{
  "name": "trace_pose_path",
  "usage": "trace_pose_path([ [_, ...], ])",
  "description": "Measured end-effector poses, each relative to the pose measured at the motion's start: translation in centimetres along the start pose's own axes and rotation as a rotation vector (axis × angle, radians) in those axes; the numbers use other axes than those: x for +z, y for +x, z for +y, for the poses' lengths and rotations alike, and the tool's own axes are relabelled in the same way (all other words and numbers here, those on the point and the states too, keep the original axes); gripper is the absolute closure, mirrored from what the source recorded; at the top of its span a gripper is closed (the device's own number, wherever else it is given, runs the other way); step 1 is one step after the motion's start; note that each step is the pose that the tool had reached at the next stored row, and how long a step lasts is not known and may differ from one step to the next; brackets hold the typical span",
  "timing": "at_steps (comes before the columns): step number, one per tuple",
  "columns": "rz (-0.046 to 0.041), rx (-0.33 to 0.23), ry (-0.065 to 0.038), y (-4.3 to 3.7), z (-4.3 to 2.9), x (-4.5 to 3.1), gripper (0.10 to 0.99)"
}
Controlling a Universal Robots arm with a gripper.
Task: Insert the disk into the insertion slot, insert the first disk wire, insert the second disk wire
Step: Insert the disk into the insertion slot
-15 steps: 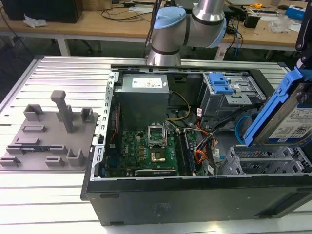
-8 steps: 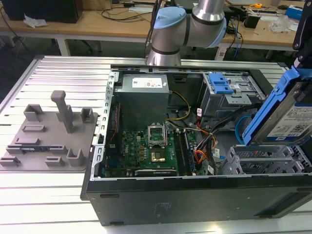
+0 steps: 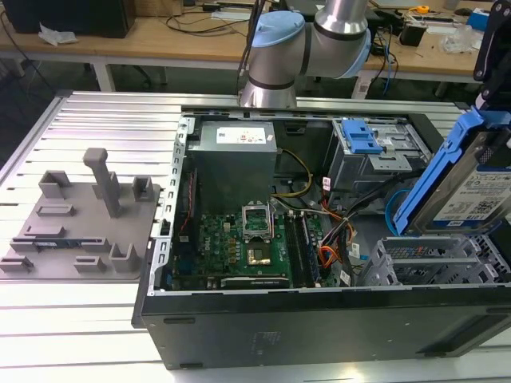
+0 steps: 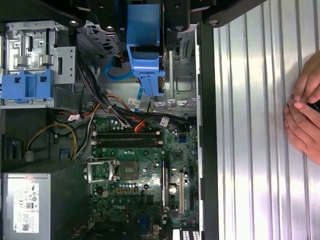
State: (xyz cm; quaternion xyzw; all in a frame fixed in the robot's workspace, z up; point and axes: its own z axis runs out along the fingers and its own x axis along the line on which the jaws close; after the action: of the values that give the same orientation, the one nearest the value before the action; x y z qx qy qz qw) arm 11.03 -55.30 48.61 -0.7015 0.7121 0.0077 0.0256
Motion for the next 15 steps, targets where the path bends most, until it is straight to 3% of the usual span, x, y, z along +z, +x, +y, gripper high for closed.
trace_pose_path([
  [15,0.0001,-0.007,-0.005,-0.05,0.02,0.72,0.722],
])
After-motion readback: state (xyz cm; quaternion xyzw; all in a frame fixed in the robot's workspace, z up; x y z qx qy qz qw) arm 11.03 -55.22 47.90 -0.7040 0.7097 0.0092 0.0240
